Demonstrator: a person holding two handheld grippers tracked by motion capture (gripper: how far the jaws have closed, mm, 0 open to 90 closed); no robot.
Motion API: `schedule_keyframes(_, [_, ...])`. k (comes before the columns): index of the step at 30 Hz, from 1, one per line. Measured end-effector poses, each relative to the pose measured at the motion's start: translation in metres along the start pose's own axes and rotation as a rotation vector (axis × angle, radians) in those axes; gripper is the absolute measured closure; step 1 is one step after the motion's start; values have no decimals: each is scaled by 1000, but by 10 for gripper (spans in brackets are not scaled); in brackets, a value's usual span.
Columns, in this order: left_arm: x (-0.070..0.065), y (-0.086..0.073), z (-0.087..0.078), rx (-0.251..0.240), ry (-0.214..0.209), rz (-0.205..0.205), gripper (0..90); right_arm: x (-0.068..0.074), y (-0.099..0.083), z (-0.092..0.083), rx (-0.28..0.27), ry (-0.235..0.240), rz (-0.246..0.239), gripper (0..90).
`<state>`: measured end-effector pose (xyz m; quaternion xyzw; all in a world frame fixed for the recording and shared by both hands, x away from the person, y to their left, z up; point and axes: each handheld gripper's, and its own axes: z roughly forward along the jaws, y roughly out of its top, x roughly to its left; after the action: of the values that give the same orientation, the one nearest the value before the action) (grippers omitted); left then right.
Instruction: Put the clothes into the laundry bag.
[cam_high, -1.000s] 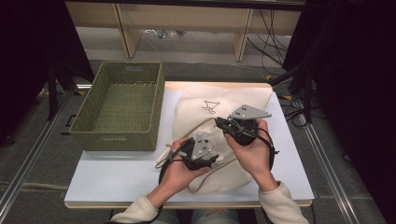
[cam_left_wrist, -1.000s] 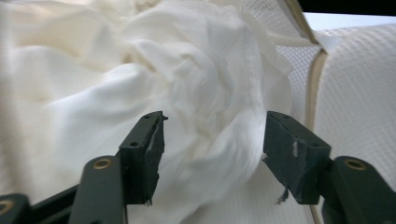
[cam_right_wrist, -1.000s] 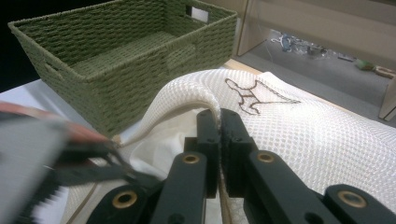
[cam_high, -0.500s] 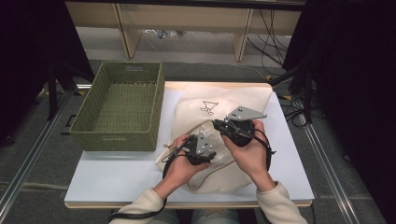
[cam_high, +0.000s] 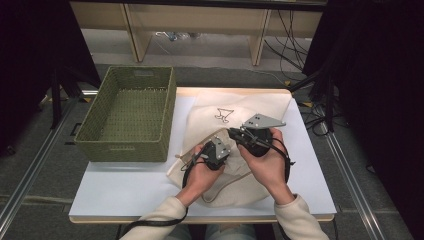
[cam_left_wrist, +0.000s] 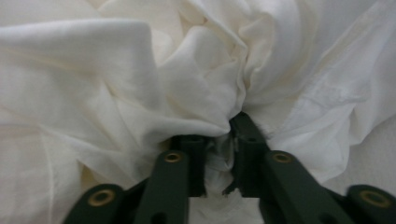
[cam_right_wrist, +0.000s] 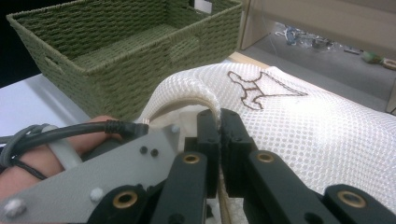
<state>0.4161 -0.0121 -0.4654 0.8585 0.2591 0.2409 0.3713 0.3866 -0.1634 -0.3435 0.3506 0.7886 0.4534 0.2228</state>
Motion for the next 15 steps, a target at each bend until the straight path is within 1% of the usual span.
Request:
schedule_keyframes(1, [1, 1, -2, -10, 33, 2, 793, 0, 0, 0, -3, -1, 1, 883])
schedule_keyframes(2, [-1, 3, -5, -35, 37, -22, 803, 0, 1, -1, -6, -3, -3, 884])
schedule_keyframes(3, [-4, 5, -7, -68, 42, -76, 808, 1, 1, -2, -21, -6, 2, 884])
schedule_keyframes(4, [-5, 8, -9, -101, 41, -91, 811, 2, 2, -4, -30, -5, 4, 884])
schedule_keyframes(5, [-5, 12, -11, -131, 26, -91, 813, 3, 4, -6, -28, -4, 2, 884])
schedule_keyframes(6, [-6, 14, -11, -151, 29, -111, 813, 3, 6, -9, -41, -5, -7, 884])
schedule_keyframes(7, [-6, 17, -13, -168, 106, -85, 813, 4, 6, -10, -60, -10, -20, 884])
schedule_keyframes(8, [-3, 18, -12, -166, 124, -65, 812, 6, 8, -13, -68, -5, -5, 884])
schedule_keyframes(9, [-3, 19, -9, -167, 120, -93, 810, 7, 9, -15, -73, -13, -11, 884])
schedule_keyframes(11, [-4, 17, -1, -157, 89, -139, 802, 8, 10, -17, -79, -11, -20, 884])
schedule_keyframes(12, [-6, 16, 3, -168, 79, -166, 789, 7, 10, -17, -75, -12, -22, 884])
schedule_keyframes(13, [-8, 15, 4, -171, 68, -173, 777, 6, 9, -16, -75, -11, -17, 884])
schedule_keyframes(14, [-7, 15, -1, -182, 117, -83, 758, 4, 8, -15, -68, -10, -16, 884])
schedule_keyframes(15, [-11, 14, -3, -200, 91, -95, 732, 2, 7, -14, -68, -14, -3, 884])
